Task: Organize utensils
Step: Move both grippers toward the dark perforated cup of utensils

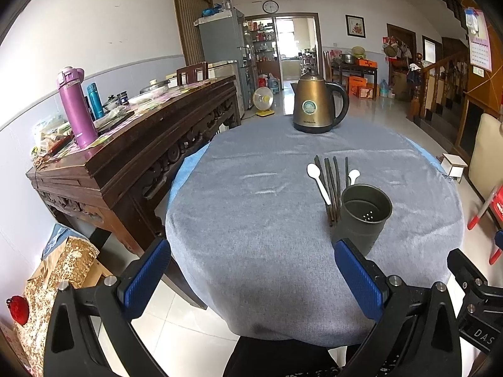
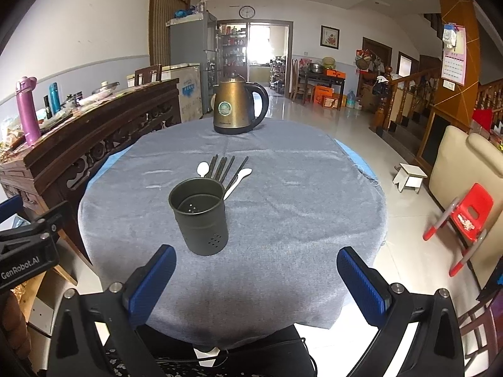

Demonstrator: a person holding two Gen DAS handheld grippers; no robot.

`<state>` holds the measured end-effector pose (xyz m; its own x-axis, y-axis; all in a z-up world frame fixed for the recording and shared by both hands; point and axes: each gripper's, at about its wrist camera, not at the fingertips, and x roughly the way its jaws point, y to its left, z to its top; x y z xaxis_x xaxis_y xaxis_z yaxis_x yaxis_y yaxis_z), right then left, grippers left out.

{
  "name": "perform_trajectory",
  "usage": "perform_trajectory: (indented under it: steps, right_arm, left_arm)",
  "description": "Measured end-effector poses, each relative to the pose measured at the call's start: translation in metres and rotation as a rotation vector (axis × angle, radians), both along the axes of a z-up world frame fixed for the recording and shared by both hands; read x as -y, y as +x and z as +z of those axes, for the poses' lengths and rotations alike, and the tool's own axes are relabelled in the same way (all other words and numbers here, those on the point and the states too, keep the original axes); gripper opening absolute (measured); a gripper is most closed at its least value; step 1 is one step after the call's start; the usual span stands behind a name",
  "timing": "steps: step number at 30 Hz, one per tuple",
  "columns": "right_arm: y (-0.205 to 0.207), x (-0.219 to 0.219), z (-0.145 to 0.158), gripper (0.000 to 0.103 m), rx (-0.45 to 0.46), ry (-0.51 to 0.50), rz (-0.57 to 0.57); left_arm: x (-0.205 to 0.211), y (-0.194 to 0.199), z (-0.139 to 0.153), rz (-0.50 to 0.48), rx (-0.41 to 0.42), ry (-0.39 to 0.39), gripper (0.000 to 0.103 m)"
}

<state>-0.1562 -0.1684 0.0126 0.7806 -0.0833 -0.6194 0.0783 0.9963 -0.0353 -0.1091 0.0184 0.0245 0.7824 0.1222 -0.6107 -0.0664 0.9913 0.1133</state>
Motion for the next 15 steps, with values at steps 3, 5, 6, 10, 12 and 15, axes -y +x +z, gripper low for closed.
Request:
perform_trajectory:
  steps: [3, 5, 6, 10, 12, 15]
  right_arm:
    - [0.003, 0.001, -0.002, 0.103, -0.009, 0.002, -0.002]
    - [0.005, 0.001, -0.003, 0.103, -0.015, 0.000, -0.005]
    - [0.007, 0.001, -0.003, 0.103, -0.018, -0.001, -0.006]
    - [0.011, -0.001, -0.003, 0.103, -0.022, -0.018, -0.012]
    - [0.013, -0.002, -0.004, 0.103, -0.025, -0.031, -0.012]
    - [0.017, -0.002, -0.007, 0.103, -0.031, -0.041, -0.014]
  left_arm:
    - [-0.001, 0.003, -0.001, 0.007, -0.007, -0.004, 0.103]
    - [-0.002, 0.005, -0.002, 0.012, -0.013, -0.007, 0.103]
    - [-0.003, 0.005, -0.002, 0.015, -0.015, -0.007, 0.103]
    - [-0.003, 0.009, -0.005, 0.023, -0.026, -0.008, 0.103]
    - [-0.003, 0.011, -0.006, 0.026, -0.033, -0.007, 0.103]
    - [-0.004, 0.015, -0.009, 0.033, -0.045, -0.008, 0.103]
